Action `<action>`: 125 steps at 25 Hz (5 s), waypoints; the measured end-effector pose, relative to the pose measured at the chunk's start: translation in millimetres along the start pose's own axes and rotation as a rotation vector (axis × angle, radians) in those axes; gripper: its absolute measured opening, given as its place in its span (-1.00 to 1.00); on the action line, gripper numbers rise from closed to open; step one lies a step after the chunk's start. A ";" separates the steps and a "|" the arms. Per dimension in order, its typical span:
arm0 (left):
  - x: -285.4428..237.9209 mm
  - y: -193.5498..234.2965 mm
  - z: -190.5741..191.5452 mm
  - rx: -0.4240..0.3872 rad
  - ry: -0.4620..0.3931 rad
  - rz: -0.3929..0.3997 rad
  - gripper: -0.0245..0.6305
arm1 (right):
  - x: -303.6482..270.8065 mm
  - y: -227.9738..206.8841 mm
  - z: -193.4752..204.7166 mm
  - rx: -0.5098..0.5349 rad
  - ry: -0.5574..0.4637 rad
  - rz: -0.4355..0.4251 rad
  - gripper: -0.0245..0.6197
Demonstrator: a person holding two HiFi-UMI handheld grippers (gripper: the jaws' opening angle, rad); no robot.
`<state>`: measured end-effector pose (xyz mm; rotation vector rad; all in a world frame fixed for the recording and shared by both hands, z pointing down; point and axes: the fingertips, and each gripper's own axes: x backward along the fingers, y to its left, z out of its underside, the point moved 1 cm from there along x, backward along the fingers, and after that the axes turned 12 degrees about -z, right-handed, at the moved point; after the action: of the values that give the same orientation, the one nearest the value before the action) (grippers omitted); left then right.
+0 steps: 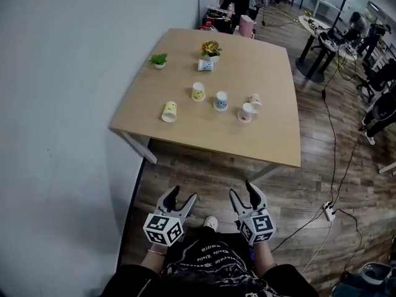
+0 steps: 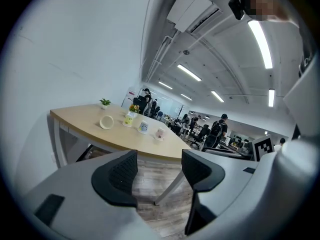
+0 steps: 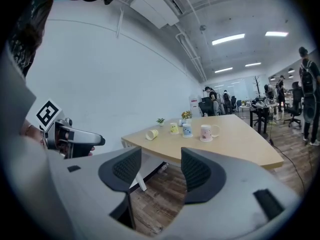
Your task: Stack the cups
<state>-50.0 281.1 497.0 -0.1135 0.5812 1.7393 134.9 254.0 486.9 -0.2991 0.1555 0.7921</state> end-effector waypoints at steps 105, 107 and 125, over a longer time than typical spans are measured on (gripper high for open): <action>-405.5 155.8 -150.6 -0.187 0.480 -0.090 -0.07 | -290.6 -196.3 -117.6 0.037 0.039 -0.099 -0.30; -405.9 148.0 -160.2 -0.150 0.398 -0.078 -0.07 | -294.3 -190.1 -114.6 0.028 0.051 -0.119 -0.30; -363.2 96.7 -164.6 -0.060 0.068 0.024 -0.07 | -347.2 -105.2 -72.2 -0.067 0.197 -0.326 -0.22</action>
<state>-84.9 -127.0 522.5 -0.2097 0.5819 1.7825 -32.1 -73.7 526.5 -0.4535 0.2585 0.4449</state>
